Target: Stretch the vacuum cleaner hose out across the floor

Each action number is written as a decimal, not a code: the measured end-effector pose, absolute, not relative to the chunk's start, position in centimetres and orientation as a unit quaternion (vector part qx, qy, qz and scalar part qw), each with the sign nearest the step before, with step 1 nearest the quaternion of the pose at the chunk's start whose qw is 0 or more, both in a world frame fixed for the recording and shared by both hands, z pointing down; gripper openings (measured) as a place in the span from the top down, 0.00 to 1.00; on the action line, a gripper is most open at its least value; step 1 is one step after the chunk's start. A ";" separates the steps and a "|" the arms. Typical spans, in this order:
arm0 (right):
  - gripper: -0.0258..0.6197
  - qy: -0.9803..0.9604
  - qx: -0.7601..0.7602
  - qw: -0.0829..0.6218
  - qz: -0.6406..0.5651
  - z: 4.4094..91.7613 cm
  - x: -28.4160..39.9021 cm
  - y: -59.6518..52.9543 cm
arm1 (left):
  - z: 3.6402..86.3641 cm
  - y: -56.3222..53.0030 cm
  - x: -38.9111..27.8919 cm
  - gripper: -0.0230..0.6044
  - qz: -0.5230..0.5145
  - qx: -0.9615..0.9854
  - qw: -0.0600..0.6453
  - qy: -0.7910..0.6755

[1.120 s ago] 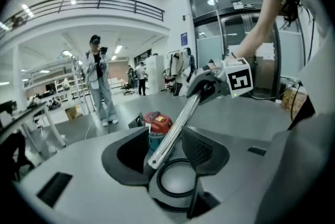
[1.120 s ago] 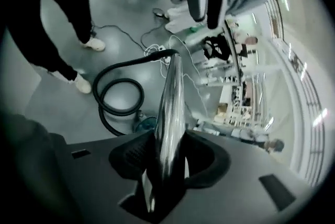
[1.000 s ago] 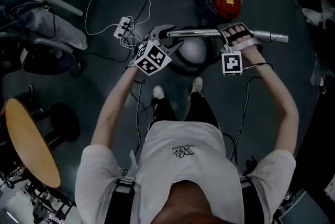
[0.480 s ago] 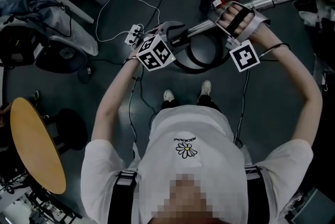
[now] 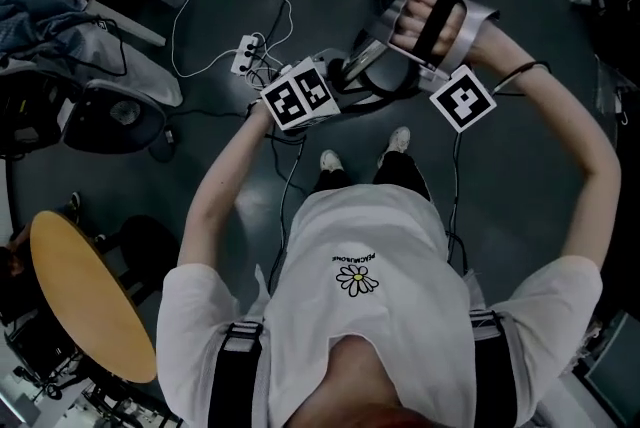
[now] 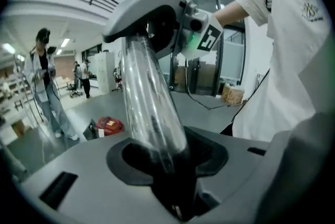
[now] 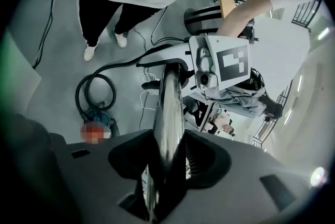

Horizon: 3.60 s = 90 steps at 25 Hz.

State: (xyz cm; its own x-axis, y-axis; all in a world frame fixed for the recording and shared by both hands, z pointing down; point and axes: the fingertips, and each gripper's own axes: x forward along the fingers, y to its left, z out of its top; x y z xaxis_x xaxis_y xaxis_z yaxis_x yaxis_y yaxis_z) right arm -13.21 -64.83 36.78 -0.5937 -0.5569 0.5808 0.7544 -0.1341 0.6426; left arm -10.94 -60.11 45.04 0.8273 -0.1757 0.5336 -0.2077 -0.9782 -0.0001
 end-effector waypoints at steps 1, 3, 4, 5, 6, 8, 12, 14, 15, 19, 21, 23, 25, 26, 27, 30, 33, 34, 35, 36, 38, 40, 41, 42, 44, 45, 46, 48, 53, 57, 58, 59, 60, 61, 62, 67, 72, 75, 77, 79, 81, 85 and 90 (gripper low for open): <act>0.68 -0.502 -0.099 0.439 -0.739 37.1 -13.0 -64.4 | 44.9 -59.4 -10.6 0.70 0.261 0.959 0.055 -0.095; 0.68 -0.528 -0.091 0.433 -0.725 37.1 -12.5 -63.2 | 44.8 -57.8 -10.0 0.72 0.236 0.962 0.096 -0.093; 0.68 -0.537 -0.087 0.429 -0.721 37.0 -12.4 -62.5 | 44.9 -57.1 -9.8 0.72 0.229 0.963 0.108 -0.094; 0.68 -0.541 -0.083 0.427 -0.720 36.9 -12.2 -61.9 | 45.2 -56.5 -9.8 0.73 0.228 0.962 0.112 -0.096; 0.68 -0.542 -0.079 0.427 -0.720 36.8 -12.1 -61.5 | 45.4 -56.2 -9.9 0.73 0.230 0.962 0.111 -0.101; 0.68 -0.541 -0.067 0.427 -0.721 36.6 -11.5 -60.9 | 45.7 -56.3 -10.2 0.75 0.231 0.959 0.107 -0.122; 0.68 -0.560 0.011 0.420 -0.714 33.4 -6.1 -58.2 | 46.7 -55.6 -9.5 0.79 0.254 0.947 0.091 -0.173; 0.68 -0.571 0.108 0.402 -0.708 28.6 -1.5 -56.4 | 47.6 -54.6 -8.8 0.79 0.265 0.938 0.107 -0.195; 0.68 -0.583 0.166 0.392 -0.692 26.2 1.0 -55.4 | 47.9 -53.8 -8.4 0.79 0.263 0.934 0.126 -0.207; 0.68 -0.694 0.366 0.341 -0.518 24.9 10.5 -49.0 | 47.2 -48.5 -6.3 0.79 0.197 0.916 0.232 -0.262; 0.68 -0.751 0.427 0.310 -0.398 29.3 13.8 -45.0 | 46.1 -45.3 -5.1 0.79 0.154 0.907 0.264 -0.289; 0.68 -0.804 0.466 0.266 -0.257 35.0 15.7 -40.5 | 45.0 -42.2 -4.1 0.79 0.119 0.899 0.273 -0.320; 0.68 -0.845 0.492 0.191 -0.087 40.5 16.7 -36.1 | 43.9 -39.5 -3.6 0.79 0.096 0.892 0.266 -0.353; 0.68 -0.853 0.503 0.138 0.008 42.8 17.2 -34.2 | 43.4 -38.4 -3.6 0.79 0.090 0.889 0.258 -0.368; 0.68 -0.851 0.507 0.075 0.112 44.8 17.8 -32.6 | 42.8 -37.5 -3.6 0.79 0.087 0.886 0.248 -0.382; 0.68 -0.772 0.416 -0.149 0.457 49.7 17.4 -28.2 | 41.1 -34.9 -3.7 0.80 0.092 0.880 0.221 -0.410; 0.68 -0.694 0.286 -0.253 0.610 52.3 14.2 -23.1 | 40.1 -31.0 -3.3 0.81 0.096 0.879 0.207 -0.418; 0.68 -0.690 0.271 -0.253 0.622 53.1 13.1 -21.9 | 39.8 -29.8 -3.2 0.81 0.093 0.879 0.203 -0.421; 0.68 -0.685 0.262 -0.254 0.631 53.8 12.0 -20.7 | 39.5 -28.7 -3.1 0.81 0.089 0.879 0.201 -0.424; 0.68 -0.674 0.256 -0.260 0.643 54.5 11.0 -19.7 | 39.2 -27.4 -3.0 0.81 0.082 0.878 0.200 -0.427; 0.68 -0.638 0.245 -0.285 0.672 55.7 9.0 -17.6 | 38.3 -24.6 -3.0 0.81 0.064 0.877 0.203 -0.431; 0.68 -0.613 0.240 -0.294 0.693 56.7 6.8 -14.8 | 37.0 -21.1 -3.4 0.81 0.039 0.879 0.210 -0.427; 0.68 -0.606 0.241 -0.292 0.700 57.0 5.7 -13.1 | 36.2 -19.1 -3.9 0.81 0.025 0.880 0.214 -0.423; 0.67 -0.599 0.244 -0.291 0.705 57.3 4.9 -11.3 | 35.3 -17.0 -4.5 0.81 0.009 0.882 0.216 -0.419; 0.67 -0.575 0.260 -0.306 0.713 57.9 4.0 -7.9 | 33.5 -12.9 -6.4 0.81 -0.019 0.882 0.217 -0.417; 0.67 -0.559 0.271 -0.319 0.716 58.2 3.8 -6.2 | 32.6 -10.8 -7.5 0.81 -0.032 0.882 0.217 -0.418; 0.67 -0.542 0.280 -0.330 0.720 58.8 3.7 -4.1 | 31.9 -8.8 -8.5 0.81 -0.045 0.880 0.218 -0.420; 0.67 -0.508 0.289 -0.342 0.735 60.6 3.2 0.2 | 30.8 -5.3 -10.3 0.81 -0.067 0.875 0.226 -0.423; 0.66 -0.409 0.215 -0.459 0.759 60.8 1.4 4.2 | 28.6 -0.4 -12.2 0.81 -0.096 0.867 0.248 -0.421; 0.65 -0.422 0.177 -0.469 0.755 60.7 0.2 4.0 | 27.0 2.4 -12.4 0.82 -0.093 0.866 0.231 -0.433; 0.64 -0.429 0.166 -0.471 0.753 60.6 -0.1 3.8 | 26.5 3.0 -12.4 0.82 -0.091 0.867 0.227 -0.435; 0.64 -0.432 0.155 -0.478 0.749 60.4 -0.2 3.4 | 26.0 3.4 -12.4 0.82 -0.092 0.868 0.224 -0.434; 0.64 -0.431 0.144 -0.490 0.744 60.1 -0.2 2.9 | 25.5 3.9 -12.4 0.82 -0.096 0.869 0.224 -0.431; 0.64 -0.429 0.133 -0.504 0.738 59.8 0.0 2.3 | 25.0 4.3 -12.5 0.82 -0.103 0.870 0.227 -0.426; 0.64 -0.430 0.121 -0.517 0.730 59.4 0.1 1.8 | 24.4 4.8 -12.6 0.82 -0.110 0.870 0.232 -0.422; 0.64 -0.430 0.085 -0.559 0.704 57.6 1.0 -0.4 | 22.6 7.3 -13.7 0.82 -0.131 0.870 0.235 -0.413; 0.64 -0.399 0.130 -0.626 0.657 56.4 5.0 -2.4 | 24.7 7.8 -13.9 0.83 -0.119 0.869 0.260 -0.403; 0.64 -0.452 0.136 -0.624 0.623 53.4 8.8 -2.6 | 25.5 7.8 -14.8 0.83 -0.170 0.850 0.302 -0.396; 0.64 -0.490 0.141 -0.612 0.604 51.1 11.5 -3.1 | 26.3 7.2 -15.4 0.83 -0.201 0.832 0.337 -0.391; 0.64 -0.515 0.152 -0.615 0.578 48.2 14.7 -4.0 | 28.5 6.5 -15.2 0.83 -0.210 0.809 0.391 -0.385; 0.64 -0.532 0.154 -0.631 0.544 45.2 18.1 -4.6 | 31.8 6.4 -13.8 0.82 -0.211 0.782 0.467 -0.356; 0.64 -0.595 0.148 -0.627 0.480 38.6 23.3 -4.4 | 39.9 7.8 -10.3 0.73 -0.232 0.710 0.601 -0.284; 0.65 -0.615 0.083 -0.638 0.455 30.3 22.6 -5.0 | 46.1 9.1 -6.5 0.67 -0.327 0.552 0.744 -0.186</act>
State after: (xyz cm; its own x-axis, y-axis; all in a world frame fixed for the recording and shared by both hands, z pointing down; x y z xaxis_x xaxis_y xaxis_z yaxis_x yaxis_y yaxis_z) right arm 22.57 -4.95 30.27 -0.1722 -0.6836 -0.7093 0.4785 0.5713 -0.6668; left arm -6.48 9.09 46.08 0.7175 -0.6914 -0.0844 0.2818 0.1772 0.9430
